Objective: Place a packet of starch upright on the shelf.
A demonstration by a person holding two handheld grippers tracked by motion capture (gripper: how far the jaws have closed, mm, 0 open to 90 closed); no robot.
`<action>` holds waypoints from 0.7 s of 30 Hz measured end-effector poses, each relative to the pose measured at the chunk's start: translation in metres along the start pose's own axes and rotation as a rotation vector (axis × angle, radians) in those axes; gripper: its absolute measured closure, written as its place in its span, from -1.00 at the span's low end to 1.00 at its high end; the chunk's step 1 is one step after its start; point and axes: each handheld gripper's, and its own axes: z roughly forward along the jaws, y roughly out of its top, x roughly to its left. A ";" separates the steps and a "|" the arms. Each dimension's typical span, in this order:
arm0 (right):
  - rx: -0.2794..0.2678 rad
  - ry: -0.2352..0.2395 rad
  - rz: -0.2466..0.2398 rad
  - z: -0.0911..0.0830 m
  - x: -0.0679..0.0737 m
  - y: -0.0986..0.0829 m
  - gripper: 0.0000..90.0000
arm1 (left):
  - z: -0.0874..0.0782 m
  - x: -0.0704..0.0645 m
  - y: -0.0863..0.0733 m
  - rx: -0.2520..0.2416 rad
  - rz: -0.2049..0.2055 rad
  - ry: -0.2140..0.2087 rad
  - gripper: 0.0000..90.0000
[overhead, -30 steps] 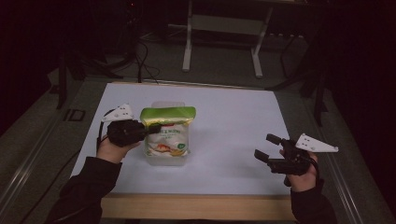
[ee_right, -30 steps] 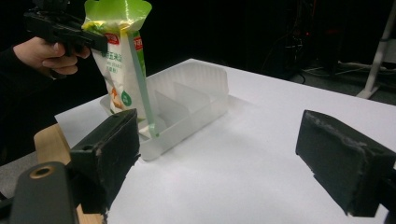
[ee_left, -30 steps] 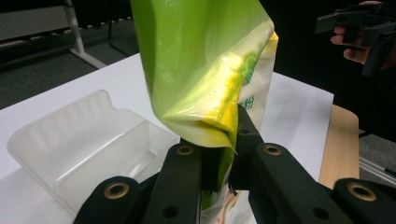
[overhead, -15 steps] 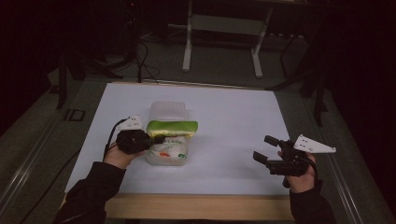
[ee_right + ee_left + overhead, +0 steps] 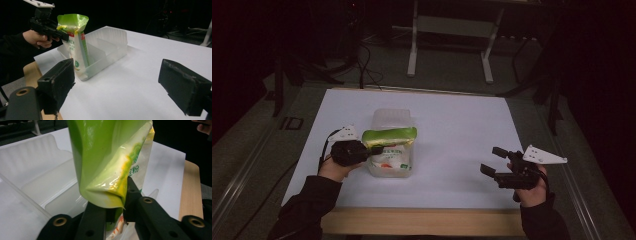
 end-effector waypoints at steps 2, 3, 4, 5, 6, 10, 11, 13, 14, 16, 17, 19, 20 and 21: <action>0.005 -0.002 0.000 0.001 0.000 -0.001 -0.70 | -0.001 0.000 0.000 -0.013 -0.010 0.019 0.45; 0.007 0.000 0.003 0.001 0.000 -0.001 -0.70 | -0.002 0.001 0.000 -0.021 -0.017 0.015 0.26; 0.010 -0.002 0.003 0.001 0.000 -0.002 -0.70 | -0.003 0.001 0.000 -0.026 -0.028 0.016 0.16; 0.010 -0.002 0.003 0.001 0.000 -0.002 -0.70 | -0.003 0.001 0.000 -0.026 -0.028 0.016 0.01; 0.015 -0.005 0.001 0.001 0.000 -0.002 -0.70 | -0.006 0.000 -0.001 -0.045 -0.050 0.021 0.01; 0.033 -0.005 0.001 0.002 0.000 -0.004 -0.70 | -0.010 -0.002 -0.004 -0.053 -0.077 0.046 -0.76; 0.034 -0.004 0.001 0.001 0.001 -0.004 -0.70 | -0.012 -0.002 -0.006 -0.062 -0.085 0.049 -0.83; 0.032 -0.005 0.001 0.001 0.001 -0.004 -0.70 | -0.015 -0.002 -0.007 -0.072 -0.104 0.055 -0.97; 0.031 -0.004 0.001 0.001 0.001 -0.004 -0.70 | -0.018 -0.003 -0.008 -0.075 -0.109 0.061 -0.97; 0.032 -0.004 0.006 0.001 0.001 -0.004 -0.70 | -0.022 -0.006 -0.010 -0.081 -0.102 0.077 -0.97; 0.032 -0.006 0.004 0.001 0.001 -0.005 -0.70 | -0.024 -0.008 -0.012 -0.075 -0.093 0.083 -0.97; 0.032 -0.003 0.008 0.000 0.000 -0.006 -0.70 | -0.028 -0.011 -0.016 -0.076 -0.087 0.097 -0.97; 0.030 -0.002 0.012 0.000 0.000 -0.006 -0.70 | -0.030 -0.012 -0.019 -0.080 -0.089 0.101 -0.97; 0.033 -0.002 0.014 0.000 0.000 -0.007 -0.70 | -0.032 -0.013 -0.023 -0.082 -0.094 0.100 -0.97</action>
